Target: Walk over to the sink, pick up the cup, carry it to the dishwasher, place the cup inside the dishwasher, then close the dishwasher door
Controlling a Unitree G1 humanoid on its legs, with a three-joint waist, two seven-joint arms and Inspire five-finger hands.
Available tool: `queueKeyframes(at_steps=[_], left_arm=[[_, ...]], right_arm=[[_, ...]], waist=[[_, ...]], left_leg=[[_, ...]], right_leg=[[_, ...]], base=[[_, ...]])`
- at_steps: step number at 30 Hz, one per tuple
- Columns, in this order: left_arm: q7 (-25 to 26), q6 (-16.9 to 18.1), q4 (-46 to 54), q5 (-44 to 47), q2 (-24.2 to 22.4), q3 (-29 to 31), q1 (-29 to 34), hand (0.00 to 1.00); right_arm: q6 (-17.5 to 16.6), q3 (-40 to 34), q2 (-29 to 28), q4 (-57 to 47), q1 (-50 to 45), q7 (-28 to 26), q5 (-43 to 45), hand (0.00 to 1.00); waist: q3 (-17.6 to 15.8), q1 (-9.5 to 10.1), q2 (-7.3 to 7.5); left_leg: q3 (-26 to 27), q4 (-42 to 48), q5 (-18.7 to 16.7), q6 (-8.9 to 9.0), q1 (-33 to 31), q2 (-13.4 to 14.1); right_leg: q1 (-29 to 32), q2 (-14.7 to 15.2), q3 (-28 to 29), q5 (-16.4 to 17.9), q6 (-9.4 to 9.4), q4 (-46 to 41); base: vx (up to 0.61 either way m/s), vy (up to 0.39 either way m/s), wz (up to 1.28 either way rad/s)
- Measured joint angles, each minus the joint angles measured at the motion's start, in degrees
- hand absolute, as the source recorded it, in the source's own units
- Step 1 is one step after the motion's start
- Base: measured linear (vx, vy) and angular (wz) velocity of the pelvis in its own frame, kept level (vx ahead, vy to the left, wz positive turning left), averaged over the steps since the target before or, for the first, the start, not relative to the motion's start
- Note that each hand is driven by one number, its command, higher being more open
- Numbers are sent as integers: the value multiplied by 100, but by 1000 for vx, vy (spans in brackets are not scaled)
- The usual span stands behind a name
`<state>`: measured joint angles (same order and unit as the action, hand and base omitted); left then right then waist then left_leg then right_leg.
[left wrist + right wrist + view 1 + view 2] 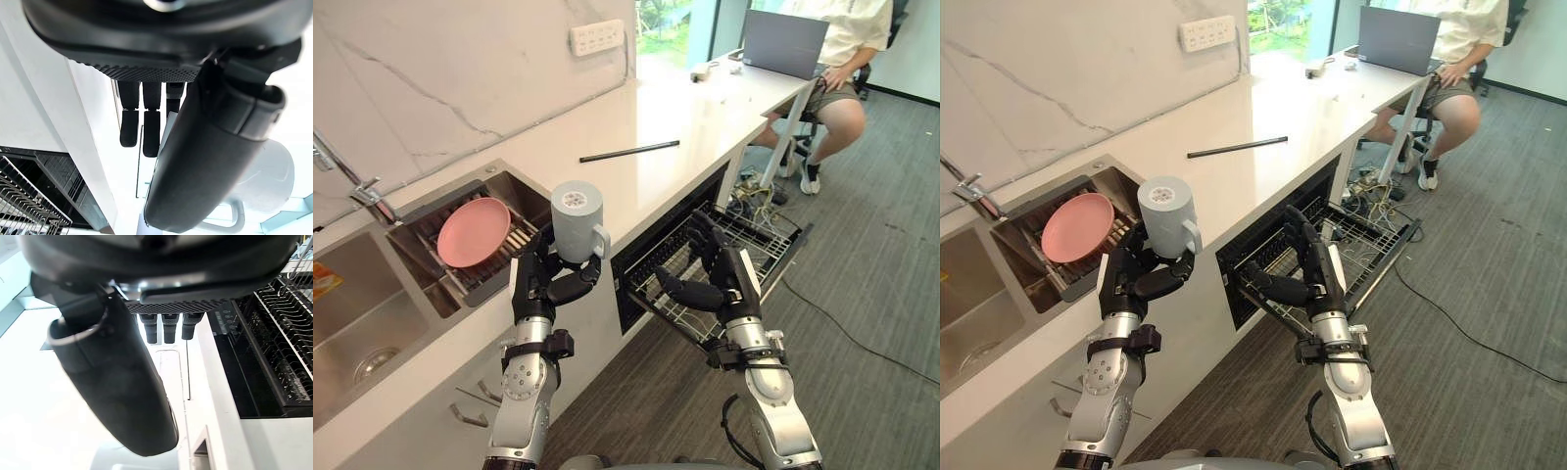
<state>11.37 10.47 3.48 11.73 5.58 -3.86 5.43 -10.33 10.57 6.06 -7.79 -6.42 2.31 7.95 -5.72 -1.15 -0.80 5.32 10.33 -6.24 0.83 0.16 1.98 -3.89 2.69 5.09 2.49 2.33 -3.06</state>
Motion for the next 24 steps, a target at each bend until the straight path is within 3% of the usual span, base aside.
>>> queueKeyframes(at_steps=[7, 24], left_arm=[[0, -1, -256, 1, 12, -113, -140, 30], [-216, -3, -368, 9, -15, -1308, -171, 30]], right_arm=[[-7, 230, 52, -224, 105, -91, 358, 90], [-25, 772, 42, -207, 390, 43, 370, 90]], waist=[[41, 2, 61], [301, 20, 122]], left_leg=[[45, -252, 124, -39, 84, -51], [-60, -1276, 771, -134, 378, -272]], right_leg=[[17, 43, 78, -77, 69, 55], [105, 220, -42, -154, 173, 139]], base=[[-29, 5, -4], [-15, 4, 4]])
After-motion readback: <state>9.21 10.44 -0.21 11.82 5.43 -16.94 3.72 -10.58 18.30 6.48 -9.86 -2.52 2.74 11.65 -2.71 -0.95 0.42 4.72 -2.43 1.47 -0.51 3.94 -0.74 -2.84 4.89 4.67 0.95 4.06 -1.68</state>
